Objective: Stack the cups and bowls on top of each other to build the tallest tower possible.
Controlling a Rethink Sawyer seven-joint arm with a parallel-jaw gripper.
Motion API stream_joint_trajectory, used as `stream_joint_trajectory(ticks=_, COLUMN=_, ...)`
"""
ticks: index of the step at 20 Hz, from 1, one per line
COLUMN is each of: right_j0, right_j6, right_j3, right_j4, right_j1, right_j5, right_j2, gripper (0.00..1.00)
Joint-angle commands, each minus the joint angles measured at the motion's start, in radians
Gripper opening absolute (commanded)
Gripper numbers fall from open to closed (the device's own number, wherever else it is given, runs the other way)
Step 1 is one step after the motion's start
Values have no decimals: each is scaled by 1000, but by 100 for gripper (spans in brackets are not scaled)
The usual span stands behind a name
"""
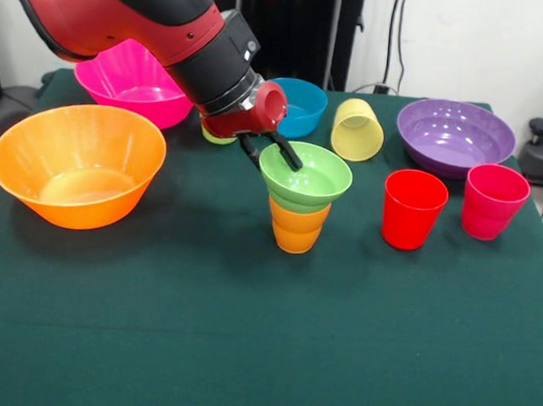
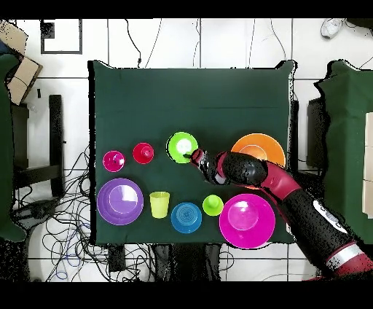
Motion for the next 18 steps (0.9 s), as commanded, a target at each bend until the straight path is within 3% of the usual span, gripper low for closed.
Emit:
stream_joint_trajectory(ticks=1, right_j0=22, right_j6=-52, right_j3=-58, right_j4=-11, right_j1=-47, right_j5=15, right_j2=0, gripper=100)
stream_joint_trajectory(ticks=18, right_j0=14, right_j6=-27, right_j3=3, right_j4=68, right_j1=-147, right_j5=86, right_j2=37, gripper=100)
